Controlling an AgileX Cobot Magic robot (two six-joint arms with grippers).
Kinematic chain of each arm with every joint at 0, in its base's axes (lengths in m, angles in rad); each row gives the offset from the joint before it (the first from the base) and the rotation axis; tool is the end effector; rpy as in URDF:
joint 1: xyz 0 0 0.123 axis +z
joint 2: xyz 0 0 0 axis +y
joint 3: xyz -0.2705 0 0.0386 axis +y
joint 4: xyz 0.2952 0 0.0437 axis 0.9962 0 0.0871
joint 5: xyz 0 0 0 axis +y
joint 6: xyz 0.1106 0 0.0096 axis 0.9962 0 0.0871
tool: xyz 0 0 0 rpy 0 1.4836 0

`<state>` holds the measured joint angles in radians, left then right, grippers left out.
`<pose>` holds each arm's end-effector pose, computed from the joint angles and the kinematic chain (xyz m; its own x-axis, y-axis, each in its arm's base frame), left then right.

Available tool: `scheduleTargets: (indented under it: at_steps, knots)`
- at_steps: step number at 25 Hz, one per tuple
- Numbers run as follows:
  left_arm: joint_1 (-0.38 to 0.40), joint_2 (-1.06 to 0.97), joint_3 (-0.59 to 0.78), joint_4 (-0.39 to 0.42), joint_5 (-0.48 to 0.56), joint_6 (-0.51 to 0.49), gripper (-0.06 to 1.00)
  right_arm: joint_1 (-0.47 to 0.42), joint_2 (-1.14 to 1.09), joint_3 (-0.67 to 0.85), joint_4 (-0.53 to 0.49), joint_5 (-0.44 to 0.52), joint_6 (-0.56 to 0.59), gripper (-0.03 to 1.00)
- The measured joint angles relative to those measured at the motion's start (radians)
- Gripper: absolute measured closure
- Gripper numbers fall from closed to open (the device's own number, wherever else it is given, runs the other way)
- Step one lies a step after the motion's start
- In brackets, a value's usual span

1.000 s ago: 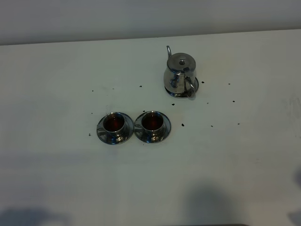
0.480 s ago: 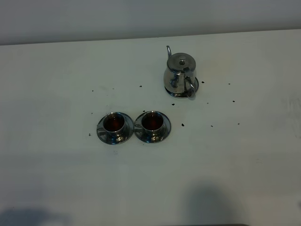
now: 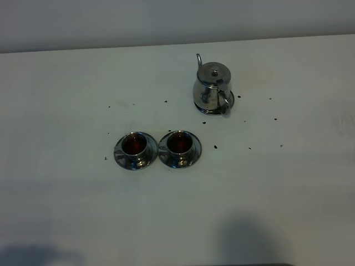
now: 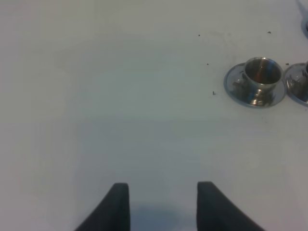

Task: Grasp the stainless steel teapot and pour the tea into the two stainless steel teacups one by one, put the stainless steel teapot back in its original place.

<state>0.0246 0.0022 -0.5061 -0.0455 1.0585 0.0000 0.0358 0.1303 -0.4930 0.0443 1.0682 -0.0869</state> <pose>0.0661 -0.0028 0.2930 -0.4502 -0.0334 -0.8923 0.0008 0.9993 -0.0378 0.0875 0.0074 0.2777 -0.5733 -0.0860 -0.8148 -0.1052 0.9940 -0.0310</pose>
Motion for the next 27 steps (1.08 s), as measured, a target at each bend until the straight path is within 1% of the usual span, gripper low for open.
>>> scheduleTargets:
  at_steps: [3,6,12,27]
  knots:
    - [0.0,0.0,0.0,0.0,0.0,0.0,0.58,-0.032,-0.081,0.0,-0.001,0.0,0.0,0.48]
    - [0.0,0.0,0.0,0.0,0.0,0.0,0.58,-0.038,-0.132,0.0,-0.002,0.0,0.001,0.48]
    - [0.0,0.0,0.0,0.0,0.0,0.0,0.58,-0.054,-0.137,0.0,-0.004,0.0,0.001,0.48]
    - [0.0,0.0,0.0,0.0,0.0,0.0,0.58,-0.054,-0.137,0.0,-0.004,0.0,0.001,0.48]
